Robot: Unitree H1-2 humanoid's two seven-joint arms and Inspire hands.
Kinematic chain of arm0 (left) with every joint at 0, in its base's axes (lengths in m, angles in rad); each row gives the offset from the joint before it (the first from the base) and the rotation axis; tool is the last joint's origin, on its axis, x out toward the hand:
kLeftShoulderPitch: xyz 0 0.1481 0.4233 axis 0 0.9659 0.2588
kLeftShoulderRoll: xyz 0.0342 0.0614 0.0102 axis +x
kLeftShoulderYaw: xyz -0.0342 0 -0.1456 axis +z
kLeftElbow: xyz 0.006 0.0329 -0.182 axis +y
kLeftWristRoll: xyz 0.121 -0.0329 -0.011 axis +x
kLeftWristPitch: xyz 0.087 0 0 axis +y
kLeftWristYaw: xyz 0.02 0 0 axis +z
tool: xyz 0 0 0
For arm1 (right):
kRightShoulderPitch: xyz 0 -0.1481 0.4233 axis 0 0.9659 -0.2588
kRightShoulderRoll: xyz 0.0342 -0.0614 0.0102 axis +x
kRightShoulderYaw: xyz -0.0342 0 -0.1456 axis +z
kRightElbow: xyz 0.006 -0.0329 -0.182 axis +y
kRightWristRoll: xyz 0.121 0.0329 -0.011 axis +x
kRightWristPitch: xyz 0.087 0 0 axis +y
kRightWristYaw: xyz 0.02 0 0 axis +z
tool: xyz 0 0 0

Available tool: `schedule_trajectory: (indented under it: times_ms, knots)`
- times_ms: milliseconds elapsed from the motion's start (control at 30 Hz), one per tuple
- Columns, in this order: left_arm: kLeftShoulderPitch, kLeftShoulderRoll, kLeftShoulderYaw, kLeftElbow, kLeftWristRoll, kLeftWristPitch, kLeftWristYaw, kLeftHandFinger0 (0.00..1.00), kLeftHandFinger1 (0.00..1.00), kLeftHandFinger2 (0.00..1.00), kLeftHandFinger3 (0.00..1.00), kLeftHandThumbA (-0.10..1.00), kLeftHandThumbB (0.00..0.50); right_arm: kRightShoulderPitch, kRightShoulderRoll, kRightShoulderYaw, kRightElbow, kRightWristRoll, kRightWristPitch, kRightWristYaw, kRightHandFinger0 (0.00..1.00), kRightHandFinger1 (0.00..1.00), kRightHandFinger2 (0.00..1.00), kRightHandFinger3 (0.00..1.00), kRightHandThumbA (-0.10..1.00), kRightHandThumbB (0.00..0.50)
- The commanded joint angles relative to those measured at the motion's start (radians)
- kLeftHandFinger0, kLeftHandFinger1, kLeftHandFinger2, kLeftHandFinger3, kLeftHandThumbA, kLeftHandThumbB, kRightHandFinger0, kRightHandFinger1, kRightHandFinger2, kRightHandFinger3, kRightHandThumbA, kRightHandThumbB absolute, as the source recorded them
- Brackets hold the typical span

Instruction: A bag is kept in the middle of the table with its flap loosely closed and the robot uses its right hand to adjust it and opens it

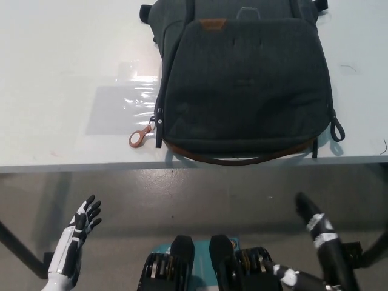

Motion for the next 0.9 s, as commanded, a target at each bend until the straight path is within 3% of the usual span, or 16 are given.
schedule_trajectory:
  times_ms: [0, 100, 167, 200, 300, 467, 500, 567, 767, 800, 833, 867]
  knots:
    - [0.000, 0.020, 0.005, -0.023, -0.016, -0.057, -0.016, 1.00, 1.00, 1.00, 1.00, 1.00, 0.468, -0.033, -0.036, -0.064, -0.263, -0.009, 0.036, -0.002, 1.00, 1.00, 1.00, 1.00, 1.00, 0.292]
    - [0.036, 0.011, 0.002, -0.030, -0.006, -0.066, -0.008, 1.00, 1.00, 1.00, 1.00, 1.00, 0.470, -0.095, -0.069, -0.106, -0.342, 0.004, 0.091, 0.000, 1.00, 1.00, 1.00, 1.00, 1.00, 0.310]
    - [0.054, 0.008, -0.001, -0.039, -0.004, -0.065, -0.008, 1.00, 1.00, 1.00, 1.00, 1.00, 0.476, -0.143, -0.083, -0.129, -0.361, 0.042, 0.144, -0.002, 1.00, 1.00, 1.00, 1.00, 1.00, 0.365]
    - [0.059, 0.007, -0.002, -0.038, -0.004, -0.066, -0.008, 1.00, 1.00, 1.00, 1.00, 1.00, 0.479, -0.166, -0.087, -0.137, -0.360, 0.051, 0.161, -0.002, 1.00, 1.00, 1.00, 1.00, 1.00, 0.362]
    - [0.062, 0.009, -0.003, -0.037, 0.002, -0.067, -0.007, 1.00, 1.00, 1.00, 1.00, 1.00, 0.484, -0.275, -0.116, -0.166, -0.329, 0.123, 0.222, 0.007, 1.00, 1.00, 1.00, 1.00, 1.00, 0.281]
    - [0.058, 0.015, -0.009, -0.036, 0.008, -0.072, -0.011, 1.00, 1.00, 1.00, 1.00, 1.00, 0.485, -0.477, -0.160, -0.230, -0.237, 0.216, 0.379, 0.002, 1.00, 1.00, 1.00, 1.00, 1.00, 0.312]
    - [0.057, 0.014, -0.007, -0.031, 0.005, -0.073, -0.011, 1.00, 1.00, 1.00, 1.00, 1.00, 0.490, -0.534, -0.169, -0.244, -0.191, 0.232, 0.395, 0.002, 1.00, 1.00, 1.00, 1.00, 1.00, 0.266]
    - [0.058, 0.013, -0.006, -0.029, 0.001, -0.072, -0.012, 1.00, 1.00, 1.00, 1.00, 1.00, 0.490, -0.611, -0.177, -0.266, -0.122, 0.280, 0.423, 0.010, 1.00, 1.00, 1.00, 1.00, 1.00, 0.254]
    - [0.058, 0.012, -0.006, -0.019, -0.003, -0.075, -0.013, 1.00, 1.00, 1.00, 1.00, 1.00, 0.491, -0.804, -0.188, -0.293, 0.125, 0.350, 0.427, 0.071, 1.00, 1.00, 1.00, 1.00, 1.00, 0.315]
    - [0.059, 0.013, -0.006, -0.018, -0.005, -0.075, -0.015, 1.00, 1.00, 1.00, 1.00, 1.00, 0.490, -0.831, -0.189, -0.295, 0.168, 0.354, 0.428, 0.079, 1.00, 1.00, 1.00, 1.00, 1.00, 0.366]
    - [0.059, 0.012, -0.006, -0.017, -0.006, -0.074, -0.016, 1.00, 1.00, 1.00, 1.00, 1.00, 0.489, -0.873, -0.193, -0.298, 0.235, 0.372, 0.429, 0.100, 1.00, 1.00, 1.00, 1.00, 1.00, 0.335]
    - [0.059, 0.013, -0.007, -0.015, -0.004, -0.074, -0.016, 1.00, 1.00, 1.00, 1.00, 1.00, 0.489, -0.894, -0.195, -0.302, 0.275, 0.387, 0.426, 0.116, 1.00, 1.00, 1.00, 1.00, 1.00, 0.373]
